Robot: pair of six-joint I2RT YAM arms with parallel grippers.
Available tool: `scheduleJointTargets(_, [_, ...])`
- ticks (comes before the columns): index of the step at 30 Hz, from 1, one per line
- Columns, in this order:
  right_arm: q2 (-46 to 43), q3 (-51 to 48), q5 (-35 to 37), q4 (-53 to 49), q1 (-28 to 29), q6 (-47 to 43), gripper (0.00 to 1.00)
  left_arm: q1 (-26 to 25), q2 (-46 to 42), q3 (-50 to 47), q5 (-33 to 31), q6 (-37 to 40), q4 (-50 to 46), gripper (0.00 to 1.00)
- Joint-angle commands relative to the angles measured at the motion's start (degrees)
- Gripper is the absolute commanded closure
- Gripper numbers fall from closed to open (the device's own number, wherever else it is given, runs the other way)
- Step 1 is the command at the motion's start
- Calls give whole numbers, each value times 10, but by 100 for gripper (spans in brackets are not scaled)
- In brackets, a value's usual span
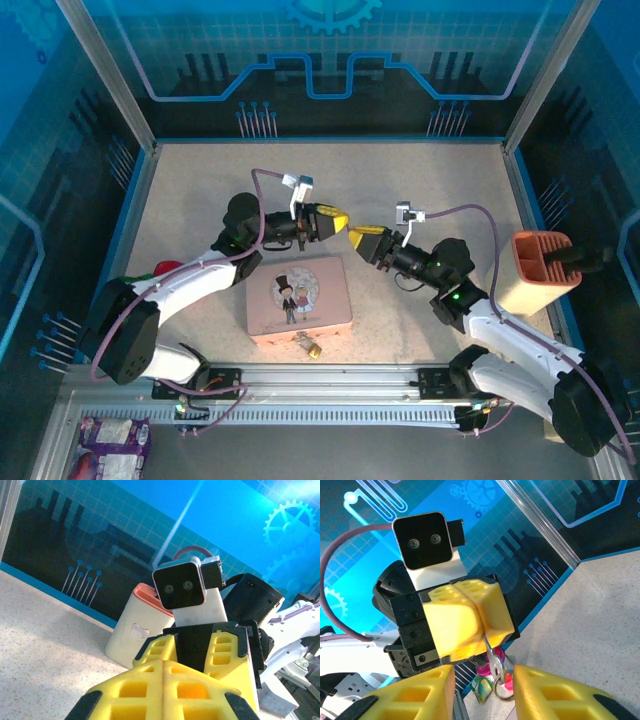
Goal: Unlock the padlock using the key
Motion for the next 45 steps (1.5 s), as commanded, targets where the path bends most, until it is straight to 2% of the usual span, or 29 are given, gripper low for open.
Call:
scheduleJointTargets(1, [-7,19,10,-8,8,-22,64,-12,-13,0,10,17,-18,100])
scheduleJointTargets(17, [-27,18,15,-47,15,-38,73,-12,-48,9,5,47,-76,100])
scheduleJointTargets(45, [-24,29,7,-63,35,-62,79,0,-64,7,7,46,-82,100])
